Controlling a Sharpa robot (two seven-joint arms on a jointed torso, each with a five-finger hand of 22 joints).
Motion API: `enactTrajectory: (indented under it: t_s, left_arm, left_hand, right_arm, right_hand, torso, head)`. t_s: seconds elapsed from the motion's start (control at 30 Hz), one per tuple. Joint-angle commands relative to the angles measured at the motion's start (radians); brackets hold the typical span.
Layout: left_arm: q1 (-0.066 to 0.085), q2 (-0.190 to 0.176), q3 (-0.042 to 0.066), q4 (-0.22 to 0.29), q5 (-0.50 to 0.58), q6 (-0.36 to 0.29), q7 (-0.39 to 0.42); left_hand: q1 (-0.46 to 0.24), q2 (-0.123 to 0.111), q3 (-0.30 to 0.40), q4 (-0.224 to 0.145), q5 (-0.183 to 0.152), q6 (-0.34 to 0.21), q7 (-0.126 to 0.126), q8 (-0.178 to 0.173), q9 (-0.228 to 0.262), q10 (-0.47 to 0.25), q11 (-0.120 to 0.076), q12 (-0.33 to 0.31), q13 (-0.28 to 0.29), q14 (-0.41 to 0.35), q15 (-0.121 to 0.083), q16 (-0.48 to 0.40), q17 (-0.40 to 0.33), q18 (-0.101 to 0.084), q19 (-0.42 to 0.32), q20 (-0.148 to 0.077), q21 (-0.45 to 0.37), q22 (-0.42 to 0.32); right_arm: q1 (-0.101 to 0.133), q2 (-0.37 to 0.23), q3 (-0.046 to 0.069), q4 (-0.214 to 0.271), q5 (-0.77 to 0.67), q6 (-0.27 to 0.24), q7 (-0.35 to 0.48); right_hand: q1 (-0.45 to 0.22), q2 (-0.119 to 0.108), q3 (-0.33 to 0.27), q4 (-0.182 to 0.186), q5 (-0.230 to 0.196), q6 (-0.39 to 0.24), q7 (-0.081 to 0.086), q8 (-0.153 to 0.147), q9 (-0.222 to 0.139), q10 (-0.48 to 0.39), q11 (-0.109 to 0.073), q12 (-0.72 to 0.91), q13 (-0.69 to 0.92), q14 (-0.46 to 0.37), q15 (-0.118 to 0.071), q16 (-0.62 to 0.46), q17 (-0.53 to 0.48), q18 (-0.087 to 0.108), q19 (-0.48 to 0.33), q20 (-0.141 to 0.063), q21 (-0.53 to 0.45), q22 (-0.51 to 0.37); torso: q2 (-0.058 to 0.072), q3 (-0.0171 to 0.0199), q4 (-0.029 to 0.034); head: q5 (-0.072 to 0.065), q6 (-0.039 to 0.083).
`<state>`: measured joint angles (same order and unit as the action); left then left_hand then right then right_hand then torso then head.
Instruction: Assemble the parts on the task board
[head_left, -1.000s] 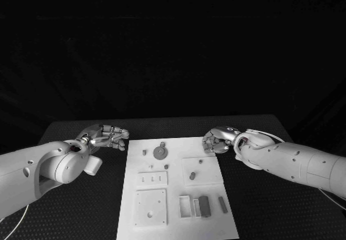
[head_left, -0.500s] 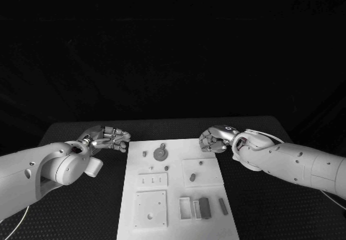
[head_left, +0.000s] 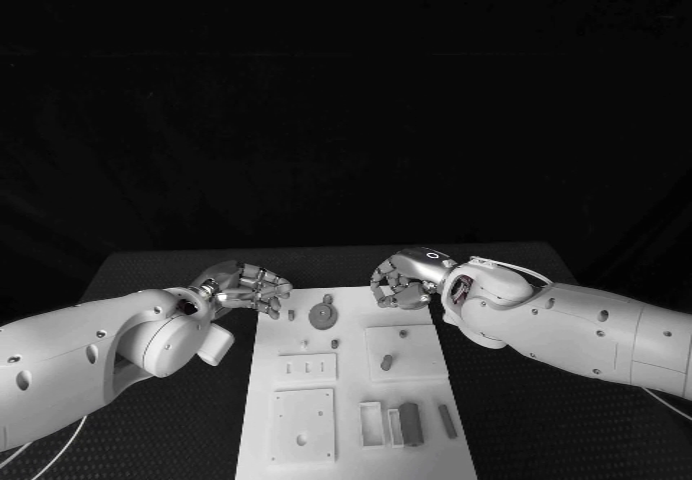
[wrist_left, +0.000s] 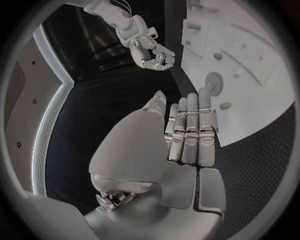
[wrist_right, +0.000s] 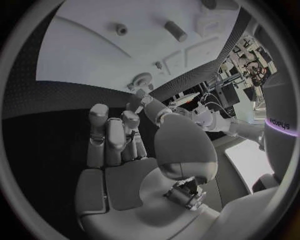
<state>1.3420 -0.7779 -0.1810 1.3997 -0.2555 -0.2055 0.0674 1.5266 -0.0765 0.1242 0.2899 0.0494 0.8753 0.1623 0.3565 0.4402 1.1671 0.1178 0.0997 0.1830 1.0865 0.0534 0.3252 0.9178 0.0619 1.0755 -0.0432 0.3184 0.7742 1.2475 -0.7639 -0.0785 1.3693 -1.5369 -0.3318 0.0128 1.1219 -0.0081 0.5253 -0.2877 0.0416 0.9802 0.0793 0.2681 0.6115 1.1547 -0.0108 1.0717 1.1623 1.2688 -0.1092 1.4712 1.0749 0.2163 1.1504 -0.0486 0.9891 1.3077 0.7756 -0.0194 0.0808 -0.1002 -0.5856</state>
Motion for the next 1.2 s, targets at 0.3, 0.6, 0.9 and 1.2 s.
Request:
enactTrajectory:
  t_s: [0.3, 0.6, 0.9, 1.2]
  left_arm:
    - [-0.018, 0.051, -0.007, 0.034, 0.076, 0.044, -0.122]
    - [-0.018, 0.061, -0.025, 0.049, 0.066, 0.062, -0.152]
    - [-0.018, 0.070, -0.025, 0.057, 0.056, 0.070, -0.161]
    - [-0.018, 0.070, -0.025, 0.062, 0.056, 0.068, -0.166]
  left_hand:
    - [-0.172, 0.017, -0.066, 0.001, -0.001, 0.011, -0.011, -0.008, -0.009, 0.072, -0.030, 0.041, 0.049, 0.033, -0.017, 0.026, 0.029, 0.023, 0.027, -0.019, 0.025, 0.032]
    - [-0.312, 0.114, -0.271, 0.005, -0.001, 0.029, -0.008, -0.018, -0.021, 0.069, -0.037, 0.032, 0.107, 0.023, -0.023, 0.037, 0.045, 0.031, 0.019, -0.025, 0.024, 0.058]
    - [-0.313, 0.139, -0.294, 0.005, -0.001, 0.041, -0.013, -0.016, -0.021, 0.077, -0.042, 0.033, 0.122, 0.022, -0.023, 0.039, 0.047, 0.032, 0.019, -0.026, 0.022, 0.063]
    - [-0.268, 0.148, -0.318, 0.004, -0.001, 0.039, -0.010, -0.023, -0.026, 0.072, -0.040, 0.023, 0.139, 0.019, -0.023, 0.040, 0.049, 0.033, 0.019, -0.025, 0.020, 0.070]
  right_arm:
    - [-0.001, 0.054, 0.000, 0.048, -0.045, 0.034, -0.111]
    - [-0.006, 0.095, 0.000, 0.075, -0.042, 0.033, -0.118]
    - [-0.008, 0.110, 0.000, 0.091, -0.040, 0.033, -0.115]
    - [-0.012, 0.119, 0.000, 0.104, -0.034, 0.037, -0.112]
  right_hand:
    - [-0.003, -0.024, -0.007, -0.001, 0.007, 0.017, 0.024, 0.002, 0.015, 0.006, 0.004, 0.005, 0.002, 0.005, -0.002, 0.003, -0.006, 0.045, 0.001, -0.006, 0.004, 0.019]
    - [-0.002, -0.027, -0.007, -0.001, 0.007, 0.016, 0.024, 0.001, 0.014, 0.006, 0.004, 0.005, 0.002, 0.007, -0.002, 0.004, -0.003, 0.045, 0.003, -0.007, 0.004, 0.018]
    - [-0.002, -0.028, -0.007, -0.001, 0.007, 0.016, 0.025, 0.000, 0.014, 0.006, 0.004, 0.005, 0.002, 0.008, -0.002, 0.004, -0.004, 0.045, 0.004, -0.007, 0.004, 0.018]
    - [-0.002, -0.029, -0.007, -0.001, 0.007, 0.016, 0.025, 0.000, 0.014, 0.006, 0.004, 0.005, 0.002, 0.008, -0.002, 0.004, -0.004, 0.045, 0.005, -0.008, 0.004, 0.018]
  torso:
    - [-0.032, -0.0074, -0.0025]
    - [-0.039, -0.0061, -0.0006]
    - [-0.036, -0.0057, -0.0020]
    - [-0.036, -0.0062, -0.0018]
  head:
    - [0.020, -0.006]
    - [0.022, -0.015]
    - [0.024, -0.020]
    - [0.027, -0.025]
